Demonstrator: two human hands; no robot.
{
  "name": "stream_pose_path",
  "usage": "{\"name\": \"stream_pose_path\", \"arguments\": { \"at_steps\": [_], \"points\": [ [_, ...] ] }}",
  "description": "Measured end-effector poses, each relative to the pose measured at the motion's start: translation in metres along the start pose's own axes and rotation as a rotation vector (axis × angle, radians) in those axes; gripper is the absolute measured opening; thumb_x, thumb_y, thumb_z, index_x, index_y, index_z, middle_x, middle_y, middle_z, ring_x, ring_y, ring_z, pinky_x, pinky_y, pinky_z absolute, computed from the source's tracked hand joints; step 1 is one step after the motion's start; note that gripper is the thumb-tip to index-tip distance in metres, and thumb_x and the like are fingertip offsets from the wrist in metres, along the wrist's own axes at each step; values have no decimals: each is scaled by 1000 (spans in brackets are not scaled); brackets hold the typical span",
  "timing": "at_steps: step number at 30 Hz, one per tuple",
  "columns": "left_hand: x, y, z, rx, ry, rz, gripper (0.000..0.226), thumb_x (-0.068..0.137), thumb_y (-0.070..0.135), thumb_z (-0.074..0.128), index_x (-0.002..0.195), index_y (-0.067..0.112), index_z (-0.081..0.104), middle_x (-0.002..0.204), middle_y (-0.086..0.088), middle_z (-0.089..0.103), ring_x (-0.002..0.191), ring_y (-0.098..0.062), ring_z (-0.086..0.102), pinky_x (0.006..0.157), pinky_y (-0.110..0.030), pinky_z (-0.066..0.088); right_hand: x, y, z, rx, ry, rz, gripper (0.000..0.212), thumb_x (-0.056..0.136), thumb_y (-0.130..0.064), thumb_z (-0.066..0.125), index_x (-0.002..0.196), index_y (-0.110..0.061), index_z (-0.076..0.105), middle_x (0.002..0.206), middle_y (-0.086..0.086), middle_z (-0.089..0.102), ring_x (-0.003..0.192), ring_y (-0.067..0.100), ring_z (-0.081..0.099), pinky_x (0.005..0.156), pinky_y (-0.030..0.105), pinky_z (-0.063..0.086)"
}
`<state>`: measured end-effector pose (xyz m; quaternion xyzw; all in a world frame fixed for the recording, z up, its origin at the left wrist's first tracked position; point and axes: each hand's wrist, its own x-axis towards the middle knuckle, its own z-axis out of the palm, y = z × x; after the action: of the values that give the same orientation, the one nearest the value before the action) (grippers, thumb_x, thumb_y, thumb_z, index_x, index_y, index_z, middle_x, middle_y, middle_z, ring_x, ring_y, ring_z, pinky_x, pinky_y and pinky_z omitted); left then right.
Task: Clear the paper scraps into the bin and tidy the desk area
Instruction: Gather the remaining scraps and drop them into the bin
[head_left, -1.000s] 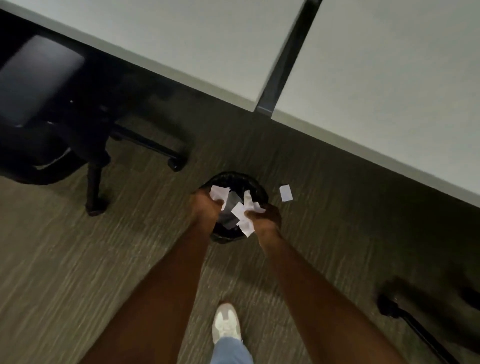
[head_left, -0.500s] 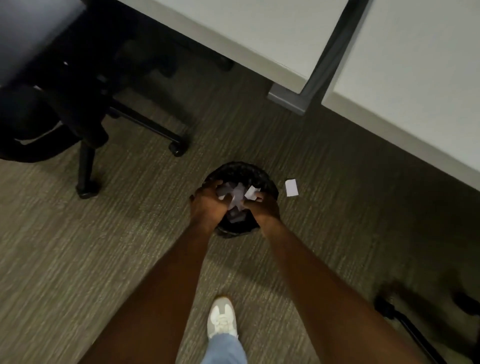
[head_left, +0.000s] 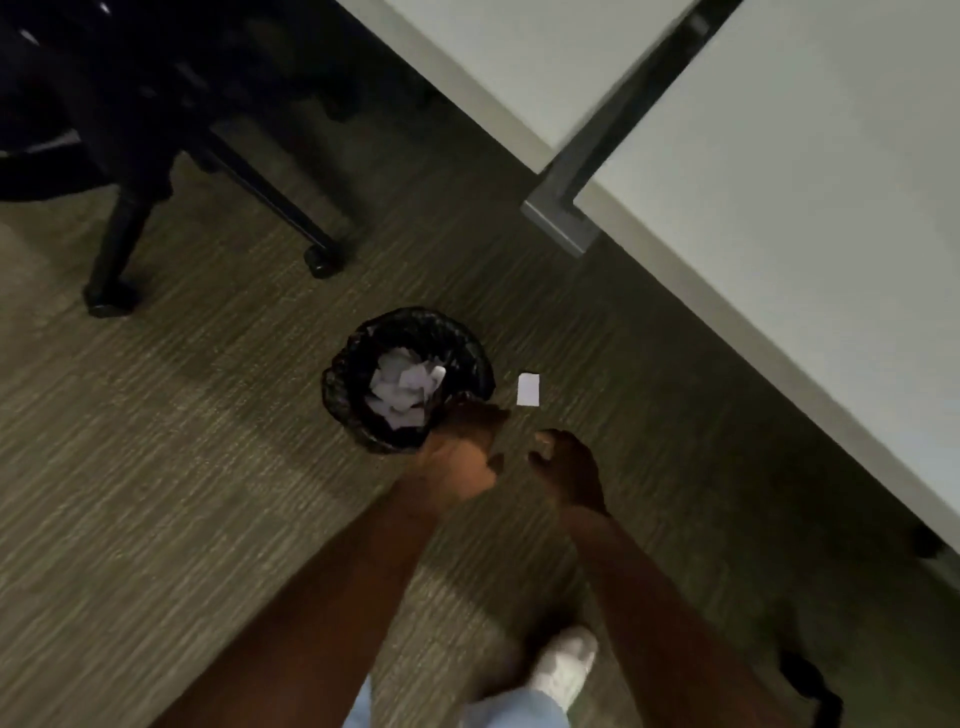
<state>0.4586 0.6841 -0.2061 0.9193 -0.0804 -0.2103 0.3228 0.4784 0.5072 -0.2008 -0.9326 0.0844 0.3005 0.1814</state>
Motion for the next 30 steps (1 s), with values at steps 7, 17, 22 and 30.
{"name": "stream_pose_path", "arguments": {
  "at_steps": [7, 17, 22, 30],
  "points": [
    [41, -9, 112, 105, -139, -82, 74, 100, 35, 50, 160, 16, 12, 167, -9, 12, 155, -26, 11, 125, -35, 10, 66, 67, 38, -88, -27, -125, 44, 93, -25, 66, 133, -8, 61, 131, 14, 63, 123, 28, 58, 103, 37, 45],
    [81, -57, 260, 151, -96, -265, 79, 96, 40, 53, 159, 17, 12, 167, -12, 12, 153, -33, 12, 123, -51, 12, 173, 127, 97, -390, -170, -248, 49, 96, -22, 61, 142, -11, 52, 144, 12, 55, 134, 28, 50, 110, 36, 38],
    [107, -85, 295, 198, -143, -303, 88, 95, 47, 55, 159, 13, 7, 168, -12, 1, 155, -32, 2, 123, -54, 5, 218, 126, 118, -553, -262, -355, 61, 98, -16, 58, 154, -17, 35, 163, 8, 29, 147, 26, 33, 118, 39, 33],
    [116, -97, 305, 123, -147, -353, 101, 91, 54, 59, 160, 10, 0, 168, -7, -13, 155, -26, -9, 125, -50, 1, 243, 135, 137, -601, -261, -488, 75, 95, -5, 60, 157, -31, 27, 168, 1, 11, 155, 25, 8, 121, 42, 30]
  ]
}}
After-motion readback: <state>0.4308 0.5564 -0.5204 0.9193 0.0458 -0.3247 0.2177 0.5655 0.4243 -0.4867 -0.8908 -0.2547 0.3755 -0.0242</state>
